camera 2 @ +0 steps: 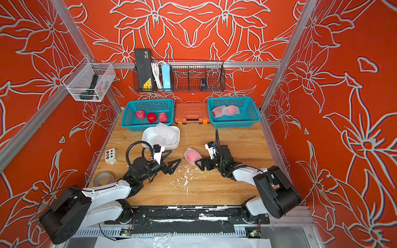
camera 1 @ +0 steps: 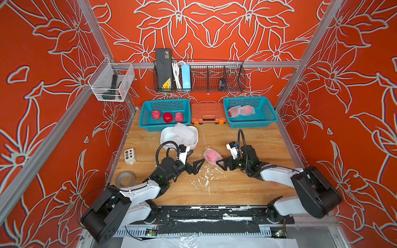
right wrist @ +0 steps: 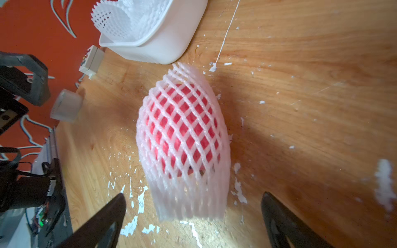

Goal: Remove foam nets from apples
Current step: Remove the foam net from the apple.

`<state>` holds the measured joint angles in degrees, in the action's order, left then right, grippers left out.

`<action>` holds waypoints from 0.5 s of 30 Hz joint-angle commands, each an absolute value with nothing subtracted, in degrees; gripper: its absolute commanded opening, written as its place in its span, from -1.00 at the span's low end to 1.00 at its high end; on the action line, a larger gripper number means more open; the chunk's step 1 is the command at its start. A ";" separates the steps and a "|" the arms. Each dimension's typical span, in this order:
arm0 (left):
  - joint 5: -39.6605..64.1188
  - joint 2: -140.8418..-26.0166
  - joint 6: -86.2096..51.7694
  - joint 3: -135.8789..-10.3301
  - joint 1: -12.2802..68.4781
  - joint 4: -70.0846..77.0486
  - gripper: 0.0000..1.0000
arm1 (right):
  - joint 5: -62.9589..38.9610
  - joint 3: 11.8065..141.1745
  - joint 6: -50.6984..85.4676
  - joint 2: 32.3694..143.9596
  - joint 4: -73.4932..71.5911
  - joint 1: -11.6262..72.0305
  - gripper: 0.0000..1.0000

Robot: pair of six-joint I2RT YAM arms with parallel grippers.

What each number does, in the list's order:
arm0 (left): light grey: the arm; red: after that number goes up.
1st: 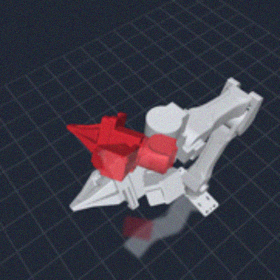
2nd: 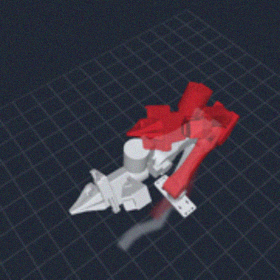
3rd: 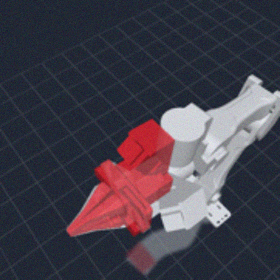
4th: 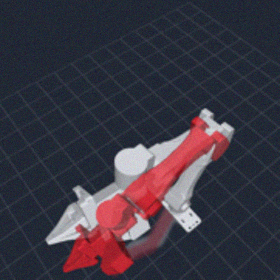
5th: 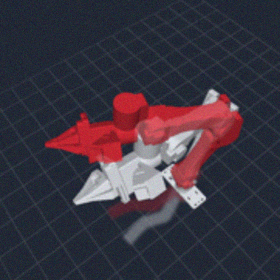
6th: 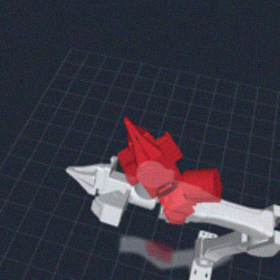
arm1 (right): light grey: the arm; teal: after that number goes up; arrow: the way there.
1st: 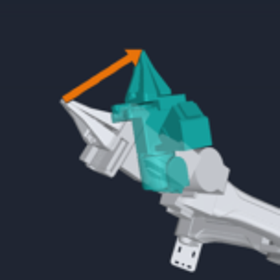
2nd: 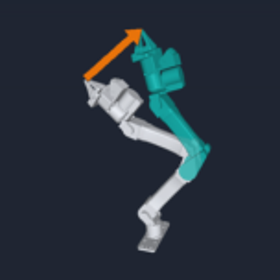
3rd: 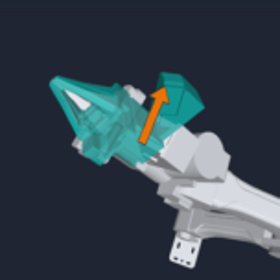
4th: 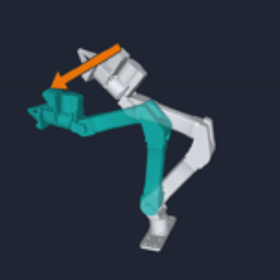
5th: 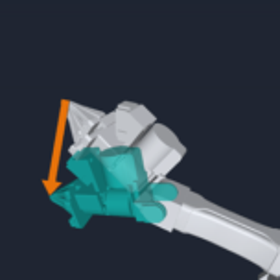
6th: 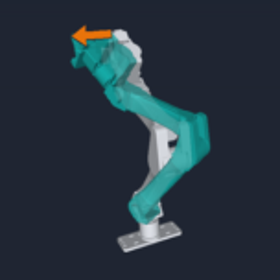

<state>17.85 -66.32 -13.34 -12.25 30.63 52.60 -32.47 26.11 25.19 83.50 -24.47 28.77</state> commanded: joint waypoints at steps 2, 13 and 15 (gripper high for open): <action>18.73 -65.74 -13.95 -12.03 30.23 53.45 0.95 | -37.08 25.87 29.47 88.35 -35.49 28.43 0.96; 17.46 -63.28 -13.54 -11.68 30.28 51.24 0.95 | -39.44 29.15 30.32 92.32 -36.41 28.52 0.13; 17.25 -63.19 -13.53 -11.54 30.24 50.81 0.96 | -39.37 29.22 30.96 93.20 -37.45 28.55 0.01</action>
<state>17.72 -64.05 -13.52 -12.21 30.63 51.44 -38.44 27.97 30.28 91.72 -35.35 28.77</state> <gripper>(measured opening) 0.978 0.520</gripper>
